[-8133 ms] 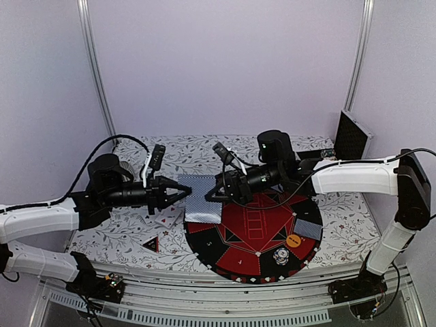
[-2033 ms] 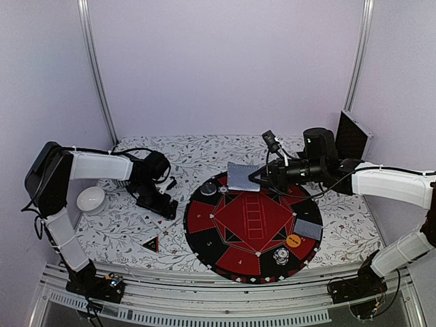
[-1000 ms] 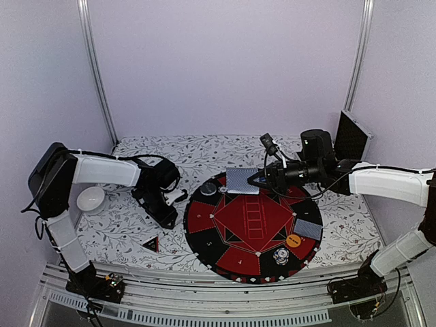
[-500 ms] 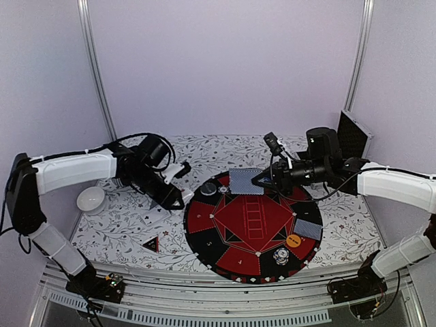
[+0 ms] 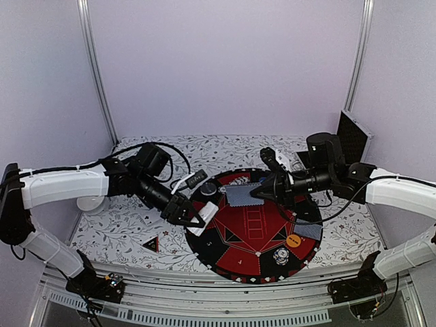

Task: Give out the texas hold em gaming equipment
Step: Adjust the poker card on the poker table mat.

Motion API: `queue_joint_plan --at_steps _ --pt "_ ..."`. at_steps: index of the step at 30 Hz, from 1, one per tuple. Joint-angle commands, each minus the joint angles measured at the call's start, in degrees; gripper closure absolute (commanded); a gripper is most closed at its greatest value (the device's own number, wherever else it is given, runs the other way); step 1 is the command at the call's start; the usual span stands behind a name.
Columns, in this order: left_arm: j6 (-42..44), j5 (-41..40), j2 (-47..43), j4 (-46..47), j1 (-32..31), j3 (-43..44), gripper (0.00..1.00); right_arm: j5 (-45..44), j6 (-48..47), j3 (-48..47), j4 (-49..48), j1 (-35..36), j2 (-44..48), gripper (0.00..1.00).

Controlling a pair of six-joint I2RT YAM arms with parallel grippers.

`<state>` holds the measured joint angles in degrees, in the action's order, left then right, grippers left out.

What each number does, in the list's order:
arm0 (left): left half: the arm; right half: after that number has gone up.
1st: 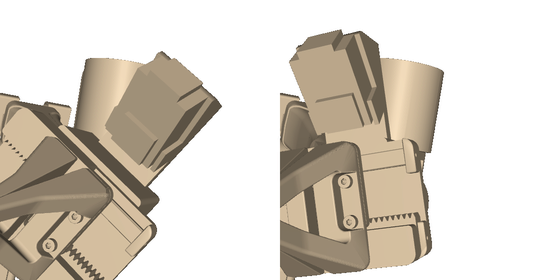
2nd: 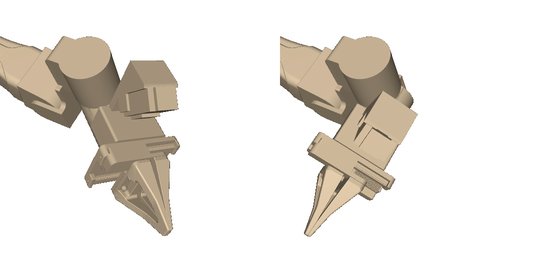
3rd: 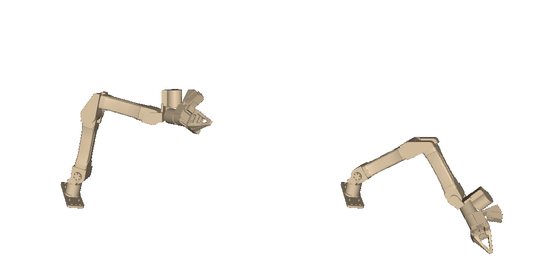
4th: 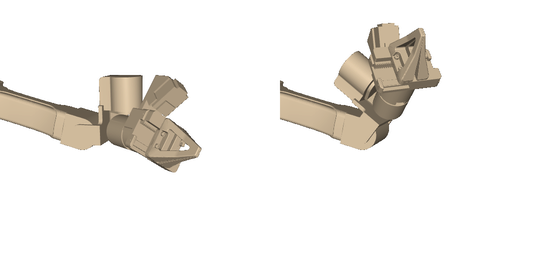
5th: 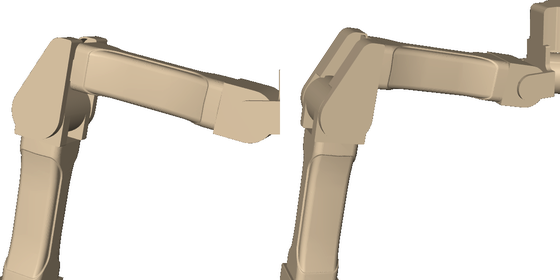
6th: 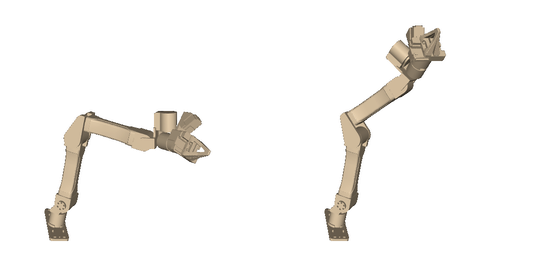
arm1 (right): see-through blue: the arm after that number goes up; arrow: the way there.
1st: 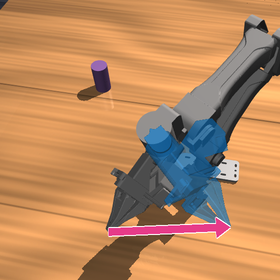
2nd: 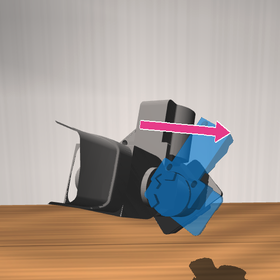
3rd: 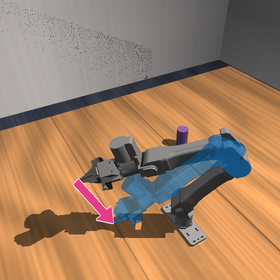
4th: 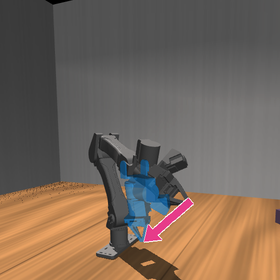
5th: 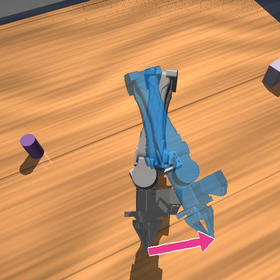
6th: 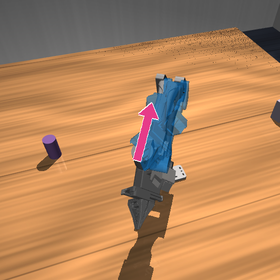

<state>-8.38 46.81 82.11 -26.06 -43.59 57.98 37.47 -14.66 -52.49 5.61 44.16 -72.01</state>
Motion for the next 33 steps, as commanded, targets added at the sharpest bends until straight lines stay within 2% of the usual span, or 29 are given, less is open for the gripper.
queue_joint_plan --at_steps 1,6,10,13,16,18,21,25,29,33 --pt "-8.7 14.0 -4.3 17.8 -1.3 -5.1 0.61 -4.9 -7.5 5.0 4.6 5.8 3.8 0.98" --pt "-6.2 16.0 -2.7 17.5 -2.2 -3.4 0.60 -1.6 -17.8 7.4 -3.3 7.8 4.4 0.98" --pt "-2.2 15.8 1.3 11.9 -2.5 -1.3 0.60 -1.1 -24.4 2.3 -1.4 9.2 -2.0 0.98" --pt "-1.4 17.1 3.4 11.5 -3.2 -0.2 0.60 -4.6 -29.9 -0.1 0.9 11.1 -6.4 0.98" --pt "0.0 17.5 5.3 11.3 -5.0 1.0 0.58 -5.9 -31.8 -1.6 -0.5 12.0 -8.1 0.98" --pt "1.1 16.5 6.2 10.2 -5.4 1.7 0.58 -3.6 -31.4 -1.2 -3.0 12.1 -7.7 0.98" --pt "1.6 15.5 7.2 10.0 -5.5 1.1 0.56 -1.3 -29.7 0.8 -5.9 12.3 -7.3 0.98" --pt "-1.8 19.3 12.0 11.8 -5.6 0.4 0.54 0.7 -24.1 5.1 -9.2 12.3 -6.7 0.98" --pt "-9.1 23.0 17.0 21.1 -6.0 -4.5 0.47 2.3 -13.3 12.1 -16.3 12.3 -6.5 0.98" --pt "-9.9 24.8 23.4 22.8 -6.1 -4.7 0.41 1.0 -0.1 21.2 -29.7 12.3 -8.1 0.98"
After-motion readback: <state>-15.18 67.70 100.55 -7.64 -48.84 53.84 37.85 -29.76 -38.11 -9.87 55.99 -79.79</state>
